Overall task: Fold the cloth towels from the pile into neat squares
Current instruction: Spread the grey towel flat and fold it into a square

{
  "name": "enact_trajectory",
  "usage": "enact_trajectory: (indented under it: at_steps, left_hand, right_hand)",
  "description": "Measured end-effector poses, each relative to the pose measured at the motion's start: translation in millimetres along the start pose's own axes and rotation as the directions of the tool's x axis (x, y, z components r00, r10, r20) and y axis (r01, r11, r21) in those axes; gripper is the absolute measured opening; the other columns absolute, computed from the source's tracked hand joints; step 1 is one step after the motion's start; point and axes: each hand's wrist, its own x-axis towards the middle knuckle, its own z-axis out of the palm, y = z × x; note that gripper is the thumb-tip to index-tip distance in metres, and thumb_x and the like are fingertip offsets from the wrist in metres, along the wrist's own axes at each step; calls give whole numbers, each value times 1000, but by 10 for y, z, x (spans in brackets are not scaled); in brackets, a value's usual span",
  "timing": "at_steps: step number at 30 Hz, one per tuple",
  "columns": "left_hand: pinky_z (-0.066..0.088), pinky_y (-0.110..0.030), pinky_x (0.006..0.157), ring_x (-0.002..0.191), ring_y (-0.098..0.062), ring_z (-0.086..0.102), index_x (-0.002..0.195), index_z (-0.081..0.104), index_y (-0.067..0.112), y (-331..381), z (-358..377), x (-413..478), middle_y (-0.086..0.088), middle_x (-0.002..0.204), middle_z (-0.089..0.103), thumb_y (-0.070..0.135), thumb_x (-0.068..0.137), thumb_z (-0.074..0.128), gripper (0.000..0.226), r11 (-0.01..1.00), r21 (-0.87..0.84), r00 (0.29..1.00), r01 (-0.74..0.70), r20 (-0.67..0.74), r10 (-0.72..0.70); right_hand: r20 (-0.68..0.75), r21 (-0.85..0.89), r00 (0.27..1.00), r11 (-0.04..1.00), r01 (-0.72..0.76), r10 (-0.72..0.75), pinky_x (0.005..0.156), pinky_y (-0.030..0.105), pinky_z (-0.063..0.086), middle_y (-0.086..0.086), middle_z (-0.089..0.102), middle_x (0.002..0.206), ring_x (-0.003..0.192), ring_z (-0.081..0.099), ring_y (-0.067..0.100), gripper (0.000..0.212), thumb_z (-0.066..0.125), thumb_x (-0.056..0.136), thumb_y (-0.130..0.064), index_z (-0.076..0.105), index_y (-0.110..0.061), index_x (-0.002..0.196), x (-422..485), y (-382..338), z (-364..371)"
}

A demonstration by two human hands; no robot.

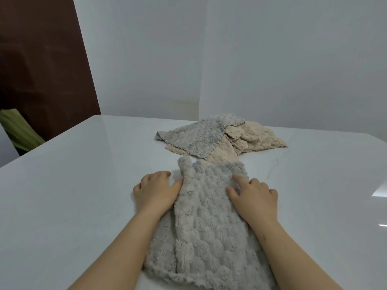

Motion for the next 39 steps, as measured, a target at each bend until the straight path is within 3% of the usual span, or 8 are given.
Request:
enact_trajectory:
  at_steps: [7,10,20,26,30,33,36,39]
  left_hand:
    - [30,-36,99,128,-22,37,138,30,37,293,183,-211,5,137,48,40,94,39,45,925,106,929,-365,112,354]
    - [38,-32,94,120,-21,45,135,35,39,304,205,-205,3,130,53,34,95,43,41,916,-33,911,-401,95,402]
    - [35,-23,78,97,-15,52,115,57,28,115,-49,-36,2,107,54,41,85,60,33,924,-296,962,-241,-200,187]
    - [38,-28,71,97,-22,56,117,54,27,-135,-134,21,-1,117,48,37,95,43,27,999,44,989,6,-151,1]
    - [33,-38,101,132,-26,32,135,39,31,-110,-64,41,-4,146,32,33,95,40,40,989,115,986,-92,-129,107]
    - [9,-46,116,146,-22,0,146,13,40,-94,6,91,0,159,3,48,97,27,51,962,169,972,-212,139,190]
    - [2,-50,116,147,-17,1,146,17,39,-102,27,132,6,158,7,44,100,20,47,932,252,948,-259,252,195]
    - [13,-46,114,143,-12,18,144,27,30,-58,37,125,8,153,24,31,101,26,43,930,221,948,-293,195,252]
  right_hand:
    - [17,-8,1000,1000,0,0,90,35,32,1,49,117,112,43,24,34,34,95,-46,50,-39,125,0,-8,-10]
    - [24,-12,1000,1000,7,-7,90,34,33,1,50,116,111,44,25,33,33,96,-44,50,-37,124,1,-5,-4]
    - [40,144,996,987,67,-73,84,33,39,3,56,108,105,52,24,26,41,96,-22,61,-22,114,31,108,-71]
    - [-107,170,994,985,25,-6,80,33,34,5,52,108,104,47,28,28,48,91,-14,64,-22,113,6,174,-120]
    - [118,90,991,993,-73,63,110,41,20,7,19,153,139,18,29,53,43,91,-30,29,-39,140,-2,130,-147]
    - [260,69,965,996,-54,34,113,43,14,7,14,156,143,11,26,52,33,93,-33,21,-44,142,29,139,-124]
    - [312,42,950,999,-7,-7,114,43,10,0,12,158,145,8,22,50,26,95,-32,21,-40,144,45,131,-107]
    - [297,54,953,998,37,-51,116,43,9,-6,15,157,146,5,21,50,25,97,-29,20,-31,146,47,118,-100]
